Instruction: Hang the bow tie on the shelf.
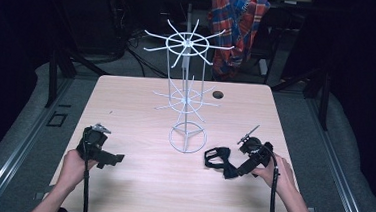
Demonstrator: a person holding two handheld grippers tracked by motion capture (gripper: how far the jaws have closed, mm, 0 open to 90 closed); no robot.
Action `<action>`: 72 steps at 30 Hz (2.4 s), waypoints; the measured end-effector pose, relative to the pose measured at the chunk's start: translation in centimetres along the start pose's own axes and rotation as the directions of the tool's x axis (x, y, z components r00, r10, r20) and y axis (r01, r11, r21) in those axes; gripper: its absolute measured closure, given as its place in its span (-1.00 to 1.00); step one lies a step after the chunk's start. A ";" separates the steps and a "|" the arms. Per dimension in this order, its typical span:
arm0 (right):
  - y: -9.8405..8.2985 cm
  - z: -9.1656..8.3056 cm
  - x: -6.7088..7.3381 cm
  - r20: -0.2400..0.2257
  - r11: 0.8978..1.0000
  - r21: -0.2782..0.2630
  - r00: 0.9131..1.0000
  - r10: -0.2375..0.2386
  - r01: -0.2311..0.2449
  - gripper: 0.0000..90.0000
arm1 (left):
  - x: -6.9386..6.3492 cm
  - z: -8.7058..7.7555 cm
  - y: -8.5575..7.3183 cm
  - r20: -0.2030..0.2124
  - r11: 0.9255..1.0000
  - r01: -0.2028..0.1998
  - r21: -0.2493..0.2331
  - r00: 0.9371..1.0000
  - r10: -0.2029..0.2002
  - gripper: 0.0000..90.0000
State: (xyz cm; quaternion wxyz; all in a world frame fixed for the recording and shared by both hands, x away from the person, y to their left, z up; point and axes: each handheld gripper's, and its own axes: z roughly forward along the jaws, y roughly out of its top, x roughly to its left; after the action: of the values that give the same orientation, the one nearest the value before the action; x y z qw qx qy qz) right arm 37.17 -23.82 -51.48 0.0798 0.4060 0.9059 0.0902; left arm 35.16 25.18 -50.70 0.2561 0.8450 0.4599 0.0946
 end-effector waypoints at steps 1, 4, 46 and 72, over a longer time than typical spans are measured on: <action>0.0 0.0 0.0 0.000 1.000 0.000 1.000 0.000 0.000 -1.00 | 0.0 0.0 0.0 0.000 1.000 0.000 0.000 1.000 0.000 -0.95; -0.1 -0.2 0.2 0.012 1.000 -0.025 1.000 0.010 -0.010 -1.00 | -0.1 0.0 0.0 0.002 1.000 -0.003 -0.008 1.000 0.003 -0.95; 3.6 3.9 3.7 -0.096 1.000 -0.013 0.995 -0.017 0.016 0.09 | -0.3 0.1 0.1 0.007 1.000 -0.013 0.001 1.000 0.013 -0.95; 3.1 3.6 3.8 -0.095 0.999 -0.031 0.995 -0.038 0.035 0.61 | -0.4 0.4 0.1 0.004 1.000 -0.022 0.020 1.000 0.022 -0.94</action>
State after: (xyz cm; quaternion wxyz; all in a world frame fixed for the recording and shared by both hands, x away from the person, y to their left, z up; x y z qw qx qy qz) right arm 37.67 -18.58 -54.57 0.0438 0.3834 0.9145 0.1214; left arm 35.12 24.66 -50.98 0.2473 0.8527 0.4510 0.0911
